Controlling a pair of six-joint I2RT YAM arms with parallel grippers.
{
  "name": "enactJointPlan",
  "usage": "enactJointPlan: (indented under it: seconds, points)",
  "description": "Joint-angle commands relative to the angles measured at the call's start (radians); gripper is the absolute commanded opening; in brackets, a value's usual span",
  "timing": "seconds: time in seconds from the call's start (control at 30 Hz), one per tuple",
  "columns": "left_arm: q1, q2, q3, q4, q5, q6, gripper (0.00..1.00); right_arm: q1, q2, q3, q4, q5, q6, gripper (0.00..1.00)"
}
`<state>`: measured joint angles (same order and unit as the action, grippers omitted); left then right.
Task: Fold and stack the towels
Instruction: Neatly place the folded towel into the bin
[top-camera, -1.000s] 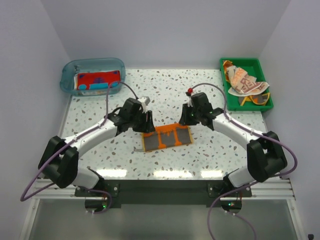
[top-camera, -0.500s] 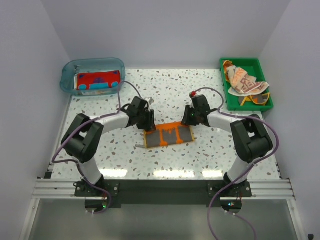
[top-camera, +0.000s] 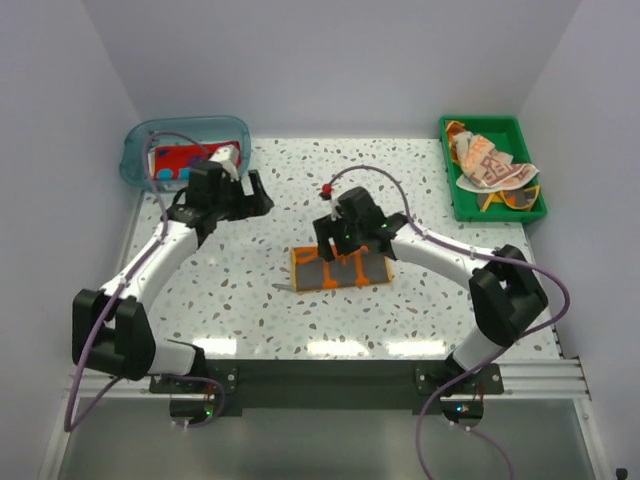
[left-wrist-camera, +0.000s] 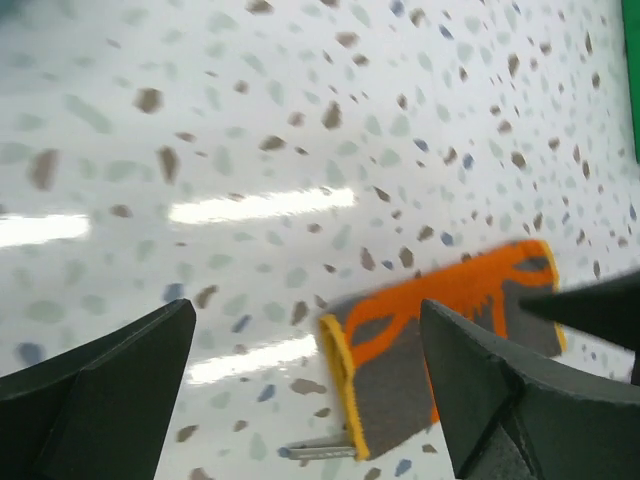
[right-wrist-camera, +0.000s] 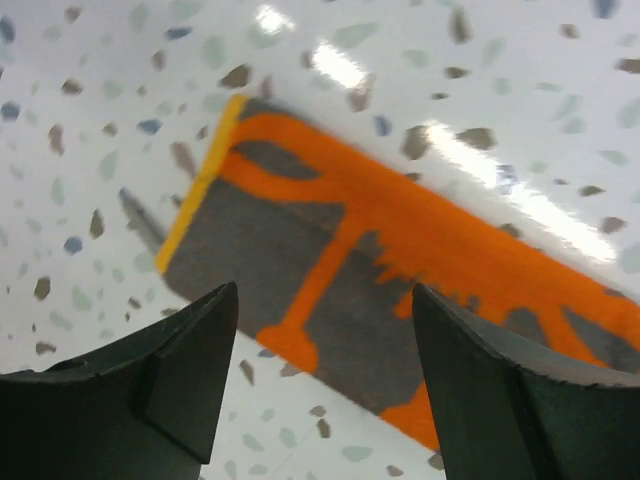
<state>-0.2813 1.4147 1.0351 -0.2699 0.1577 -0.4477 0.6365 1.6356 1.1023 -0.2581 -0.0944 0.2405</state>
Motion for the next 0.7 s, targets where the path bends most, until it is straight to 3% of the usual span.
enactJointPlan:
  seconds: [0.0, 0.13, 0.23, 0.4, 0.5, 0.67]
  points:
    - [0.106, -0.082, -0.062, -0.057, -0.036, 0.052, 1.00, 0.133, 0.027, 0.059, -0.116, 0.093, -0.084, 0.75]
    - [0.209, -0.184, -0.176, -0.066, -0.109, 0.041, 1.00, 0.296, 0.110, 0.116, -0.148, 0.180, -0.096, 0.76]
    - [0.215, -0.230, -0.266, -0.045, -0.155, 0.011, 1.00, 0.371, 0.168, 0.160, -0.158, 0.225, -0.112, 0.73]
    - [0.215, -0.246, -0.330, -0.031, -0.172, 0.009, 1.00, 0.431, 0.250, 0.241, -0.188, 0.292, -0.144, 0.64]
    - [0.217, -0.247, -0.313, -0.026, -0.184, 0.021, 1.00, 0.457, 0.282, 0.255, -0.169, 0.340, -0.164, 0.53]
    - [0.228, -0.240, -0.313, -0.023, -0.162, 0.023, 1.00, 0.460, 0.328, 0.277, -0.165, 0.363, -0.170, 0.47]
